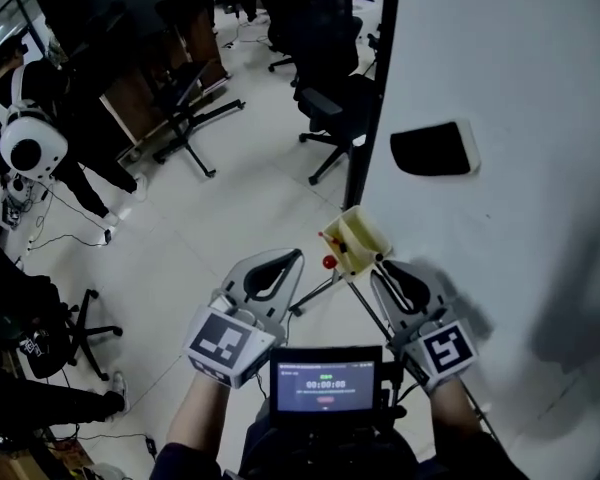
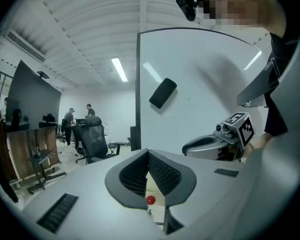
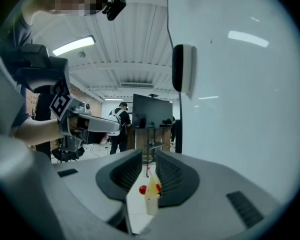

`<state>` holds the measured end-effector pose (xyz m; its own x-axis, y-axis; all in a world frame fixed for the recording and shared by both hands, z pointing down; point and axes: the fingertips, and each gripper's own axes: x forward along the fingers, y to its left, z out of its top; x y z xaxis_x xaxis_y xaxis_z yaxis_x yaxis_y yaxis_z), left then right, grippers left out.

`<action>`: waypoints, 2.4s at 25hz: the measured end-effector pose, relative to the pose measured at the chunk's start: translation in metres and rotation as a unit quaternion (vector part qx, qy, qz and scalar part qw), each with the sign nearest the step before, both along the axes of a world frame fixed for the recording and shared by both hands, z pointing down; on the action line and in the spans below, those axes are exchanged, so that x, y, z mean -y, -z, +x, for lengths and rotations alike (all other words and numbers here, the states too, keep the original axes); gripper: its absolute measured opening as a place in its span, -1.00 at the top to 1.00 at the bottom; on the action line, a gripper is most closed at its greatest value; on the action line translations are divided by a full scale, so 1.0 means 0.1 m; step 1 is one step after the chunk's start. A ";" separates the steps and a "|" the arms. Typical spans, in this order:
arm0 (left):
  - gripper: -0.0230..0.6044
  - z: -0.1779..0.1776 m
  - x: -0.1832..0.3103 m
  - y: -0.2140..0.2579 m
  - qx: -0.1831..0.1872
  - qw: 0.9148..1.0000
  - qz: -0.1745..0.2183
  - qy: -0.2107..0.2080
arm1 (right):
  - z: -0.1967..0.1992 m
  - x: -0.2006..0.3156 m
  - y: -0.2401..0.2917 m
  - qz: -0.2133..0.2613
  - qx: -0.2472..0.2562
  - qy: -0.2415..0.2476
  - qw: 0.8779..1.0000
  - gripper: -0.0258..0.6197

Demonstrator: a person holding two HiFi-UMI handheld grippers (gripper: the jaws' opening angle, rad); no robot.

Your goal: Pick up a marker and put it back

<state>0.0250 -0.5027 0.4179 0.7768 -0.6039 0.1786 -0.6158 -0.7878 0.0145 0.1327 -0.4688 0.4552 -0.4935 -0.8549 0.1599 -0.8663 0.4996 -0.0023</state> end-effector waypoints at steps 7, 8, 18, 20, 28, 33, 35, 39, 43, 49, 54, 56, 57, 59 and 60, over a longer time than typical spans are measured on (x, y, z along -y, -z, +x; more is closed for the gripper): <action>0.94 0.02 0.25 -0.14 0.001 0.999 -0.017 -0.028 | 0.06 0.23 -0.32 -0.035 -0.022 -0.065 0.997 0.28; 0.94 0.02 0.29 -0.17 0.000 0.999 -0.019 -0.030 | 0.10 0.28 -0.37 -0.039 -0.024 -0.076 0.996 0.24; 0.94 -0.04 0.53 -0.44 0.002 0.999 -0.043 -0.033 | 0.22 0.52 -0.85 -0.073 -0.040 -0.121 0.989 0.23; 0.94 -0.05 0.55 -0.47 0.005 0.999 -0.042 -0.034 | 0.23 0.56 -0.93 -0.074 -0.044 -0.124 0.989 0.34; 0.94 -0.13 0.60 -0.52 0.010 0.999 -0.043 -0.022 | 0.21 0.61 -1.01 -0.054 -0.085 -0.128 0.987 0.62; 0.94 -0.14 0.62 -0.51 0.009 0.999 -0.044 -0.018 | 0.19 0.61 -1.01 -0.054 -0.092 -0.115 0.988 0.64; 0.94 -0.13 0.63 -0.51 0.009 0.999 -0.043 -0.018 | 0.18 0.61 -0.98 -0.051 -0.092 -0.112 0.988 0.64; 0.94 -0.13 0.66 -0.48 0.008 0.999 -0.036 -0.018 | 0.14 0.61 -0.79 -0.029 -0.089 -0.101 0.990 0.64; 0.94 -0.13 0.71 -0.42 0.004 0.999 -0.032 -0.017 | 0.03 0.60 -0.48 0.008 -0.100 -0.082 0.992 0.64; 0.94 -0.15 0.83 -0.24 -0.006 1.000 -0.011 -0.011 | -0.11 0.62 0.06 0.048 -0.097 -0.066 0.992 0.64; 0.94 -0.22 0.91 0.06 -0.014 1.000 0.024 -0.008 | -0.26 0.65 0.49 0.085 -0.091 -0.040 0.991 0.64; 0.94 -0.24 0.94 0.21 -0.017 0.999 0.041 -0.007 | -0.31 0.68 0.65 0.104 -0.095 -0.028 0.990 0.64; 0.94 -0.26 0.95 0.28 -0.017 0.999 0.051 -0.006 | -0.34 0.70 0.73 0.112 -0.094 -0.023 0.989 0.64; 0.94 -0.30 0.96 0.43 -0.018 0.997 0.069 -0.006 | -0.40 0.71 0.90 0.127 -0.084 -0.010 0.988 0.64; 0.94 -0.33 0.96 0.51 -0.020 0.997 0.075 -0.004 | -0.44 0.72 0.99 0.134 -0.079 -0.004 0.988 0.64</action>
<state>-0.0084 -0.5992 0.3671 0.7870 -0.6144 0.0564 -0.6100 -0.7885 -0.0789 0.0884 -0.5405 0.3565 -0.4739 -0.8806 0.0021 -0.8490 0.4576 0.2643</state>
